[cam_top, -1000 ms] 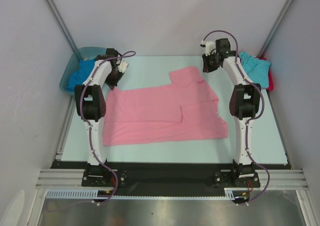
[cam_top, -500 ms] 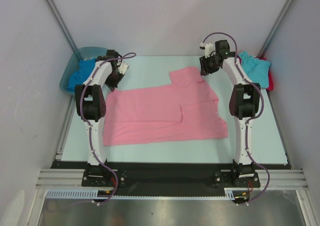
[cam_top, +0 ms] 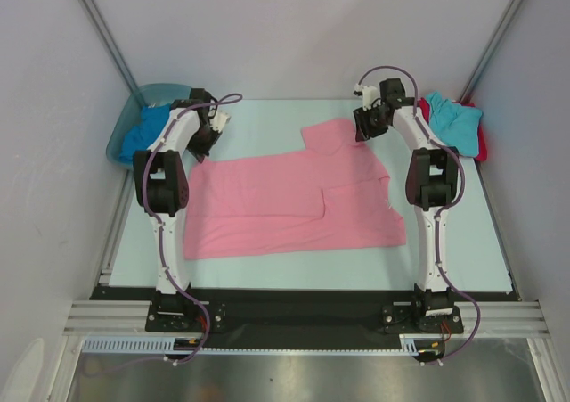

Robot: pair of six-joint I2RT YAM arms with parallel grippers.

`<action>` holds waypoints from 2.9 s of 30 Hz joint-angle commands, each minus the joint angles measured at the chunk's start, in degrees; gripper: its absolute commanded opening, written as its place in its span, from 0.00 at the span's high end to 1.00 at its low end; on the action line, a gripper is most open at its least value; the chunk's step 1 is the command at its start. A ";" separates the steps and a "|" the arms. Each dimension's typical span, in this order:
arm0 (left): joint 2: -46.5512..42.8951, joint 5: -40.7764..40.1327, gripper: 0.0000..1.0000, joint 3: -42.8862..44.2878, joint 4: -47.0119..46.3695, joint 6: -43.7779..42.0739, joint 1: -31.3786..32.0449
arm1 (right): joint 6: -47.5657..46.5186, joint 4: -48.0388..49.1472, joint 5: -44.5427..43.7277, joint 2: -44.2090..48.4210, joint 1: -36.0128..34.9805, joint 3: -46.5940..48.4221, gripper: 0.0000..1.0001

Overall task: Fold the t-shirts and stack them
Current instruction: Fold the tshirt

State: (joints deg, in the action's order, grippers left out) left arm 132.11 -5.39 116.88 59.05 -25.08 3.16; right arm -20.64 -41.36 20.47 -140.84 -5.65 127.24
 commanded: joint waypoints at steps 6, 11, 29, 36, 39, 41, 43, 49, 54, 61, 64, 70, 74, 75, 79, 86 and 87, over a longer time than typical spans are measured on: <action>-4.85 0.99 1.00 -0.25 -0.69 -0.67 0.53 | 0.08 1.11 1.15 -0.67 -0.77 0.46 0.57; -4.94 1.17 1.00 -0.34 -0.69 -0.41 0.53 | 0.25 1.20 1.07 -1.11 -0.94 0.55 0.67; -5.99 1.52 1.00 -0.60 -0.77 0.03 0.53 | 0.34 1.46 0.71 -1.64 -1.03 0.55 0.77; -6.61 1.52 1.00 -1.04 -0.69 0.03 0.53 | 0.87 1.90 0.45 -0.93 -0.94 -0.06 1.00; -6.69 1.78 1.00 -1.22 -0.69 0.03 0.53 | 0.96 2.08 0.54 0.38 -0.94 -0.50 1.00; -6.87 1.78 1.00 -1.39 -0.69 0.12 0.53 | 0.87 1.99 0.80 1.52 -0.94 -0.50 1.00; -6.96 1.87 1.00 -1.48 -0.77 0.12 0.53 | 0.26 1.55 0.98 2.49 -0.85 -0.59 1.00; -8.01 1.61 1.00 -1.92 -0.95 -0.06 0.53 | -1.59 -0.90 1.33 6.01 0.11 -0.77 1.00; -9.77 1.26 1.00 -4.03 -1.39 -0.58 0.53 | -3.08 -2.58 1.24 8.82 1.25 -1.64 1.00; -12.05 -1.81 1.00 -6.66 -1.48 -1.99 0.45 | -5.72 -5.74 0.80 11.98 3.36 -3.66 1.00; -12.84 -2.43 1.00 -8.59 -1.56 -2.87 0.36 | -6.69 -6.45 0.89 13.65 4.33 -5.77 1.00; -13.46 -4.28 1.00 -11.15 -1.74 -4.19 0.10 | -10.72 -10.22 2.03 15.50 5.21 -8.23 1.00; -13.72 -4.72 1.00 -11.58 -1.65 -4.98 -0.34 | -13.53 -14.00 3.26 16.38 5.21 -9.02 1.00; -13.73 -4.98 1.00 -11.67 -1.65 -5.24 -0.43 | -13.98 -15.14 3.44 16.47 5.21 -9.29 1.00; -14.16 -5.16 1.00 -12.38 -1.57 -5.59 -0.61 | -16.53 -18.13 4.05 17.00 7.41 -10.43 1.00; -14.60 -5.33 1.00 -12.90 -1.21 -6.73 -0.79 | -21.45 -22.70 3.88 17.70 7.85 -12.81 1.00; -14.69 -5.42 1.00 -12.82 -1.13 -7.08 -0.79 | -21.80 -23.58 3.96 17.70 7.85 -12.89 1.00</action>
State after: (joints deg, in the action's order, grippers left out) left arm 121.82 -8.82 104.53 57.65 -30.04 2.98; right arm -38.72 -61.04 24.84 -126.85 1.69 114.61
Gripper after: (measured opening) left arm 0.006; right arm 0.009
